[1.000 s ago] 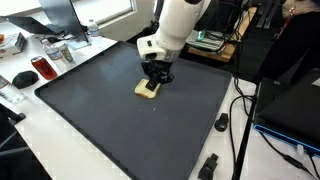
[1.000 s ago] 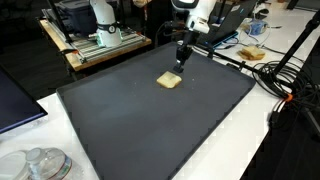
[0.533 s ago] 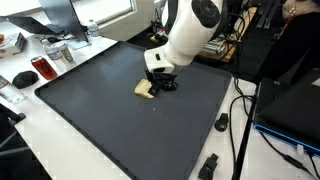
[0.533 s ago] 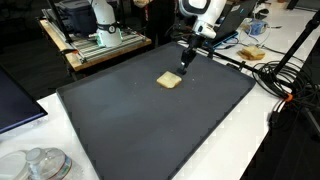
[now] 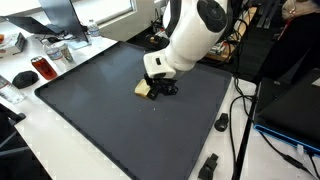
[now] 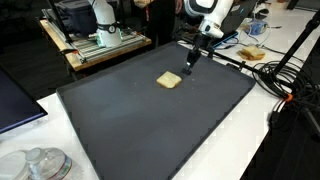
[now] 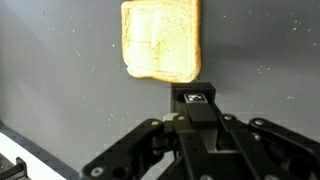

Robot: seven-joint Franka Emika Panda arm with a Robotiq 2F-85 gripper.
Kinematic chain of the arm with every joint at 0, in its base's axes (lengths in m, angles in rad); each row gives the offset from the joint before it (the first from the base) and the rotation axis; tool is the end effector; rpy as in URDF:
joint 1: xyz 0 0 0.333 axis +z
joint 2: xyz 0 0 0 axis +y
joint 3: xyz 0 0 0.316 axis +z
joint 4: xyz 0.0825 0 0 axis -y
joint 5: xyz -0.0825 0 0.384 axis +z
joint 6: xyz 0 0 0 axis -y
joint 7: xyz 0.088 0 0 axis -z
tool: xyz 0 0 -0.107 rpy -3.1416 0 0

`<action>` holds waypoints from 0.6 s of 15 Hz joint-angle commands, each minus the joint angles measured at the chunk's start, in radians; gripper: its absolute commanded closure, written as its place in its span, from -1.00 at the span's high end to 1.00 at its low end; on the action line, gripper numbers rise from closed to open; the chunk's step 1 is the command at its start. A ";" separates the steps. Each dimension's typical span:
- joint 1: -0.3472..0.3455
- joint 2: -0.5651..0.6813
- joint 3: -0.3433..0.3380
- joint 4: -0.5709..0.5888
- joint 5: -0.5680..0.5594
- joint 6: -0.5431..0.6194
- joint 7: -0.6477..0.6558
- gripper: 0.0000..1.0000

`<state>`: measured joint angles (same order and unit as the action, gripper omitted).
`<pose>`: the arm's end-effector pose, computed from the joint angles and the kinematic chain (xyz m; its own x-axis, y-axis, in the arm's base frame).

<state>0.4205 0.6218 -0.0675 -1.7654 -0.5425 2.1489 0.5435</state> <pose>0.6063 0.2035 0.1995 0.9857 0.1591 -0.0562 0.1662 -0.8577 0.4865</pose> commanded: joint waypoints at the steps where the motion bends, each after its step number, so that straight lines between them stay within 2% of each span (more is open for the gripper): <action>1: -0.044 0.011 0.028 0.078 0.047 -0.058 -0.085 -0.89; 9: -0.192 0.034 0.089 0.195 0.237 -0.113 -0.388 -0.89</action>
<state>0.2868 0.6243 -0.0156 -1.6398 -0.3804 2.0834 0.2690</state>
